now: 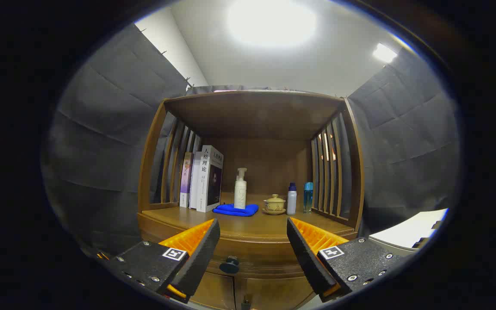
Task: Pull open the drawer, take out the items inside it, and place them on the countertop above the cabinet.
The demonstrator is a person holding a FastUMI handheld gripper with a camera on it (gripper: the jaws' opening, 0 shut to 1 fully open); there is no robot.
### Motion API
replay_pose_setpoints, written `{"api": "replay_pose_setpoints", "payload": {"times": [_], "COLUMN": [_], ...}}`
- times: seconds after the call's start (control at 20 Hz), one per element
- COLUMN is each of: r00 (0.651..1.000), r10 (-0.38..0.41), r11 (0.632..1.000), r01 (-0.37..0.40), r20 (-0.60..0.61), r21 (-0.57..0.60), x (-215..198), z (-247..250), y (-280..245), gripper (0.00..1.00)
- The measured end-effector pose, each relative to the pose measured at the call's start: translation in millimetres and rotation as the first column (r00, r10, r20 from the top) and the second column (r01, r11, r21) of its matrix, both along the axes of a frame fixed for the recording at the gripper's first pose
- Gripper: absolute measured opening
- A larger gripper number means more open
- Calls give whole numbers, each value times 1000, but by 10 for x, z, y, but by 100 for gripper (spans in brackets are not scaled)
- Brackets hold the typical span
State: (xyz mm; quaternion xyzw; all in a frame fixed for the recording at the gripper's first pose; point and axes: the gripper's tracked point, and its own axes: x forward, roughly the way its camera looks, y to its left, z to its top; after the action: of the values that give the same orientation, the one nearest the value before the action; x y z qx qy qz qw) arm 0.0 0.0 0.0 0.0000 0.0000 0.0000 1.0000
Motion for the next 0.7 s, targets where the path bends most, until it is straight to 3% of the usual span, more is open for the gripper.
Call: {"api": "replay_pose_setpoints", "payload": {"times": [0.7], "r00": [999], "r10": [35], "r11": [999], "r01": [-34], "r20": [-27], "r21": [33], "x": [8], "z": [-24], "y": [2], "gripper": [96]}}
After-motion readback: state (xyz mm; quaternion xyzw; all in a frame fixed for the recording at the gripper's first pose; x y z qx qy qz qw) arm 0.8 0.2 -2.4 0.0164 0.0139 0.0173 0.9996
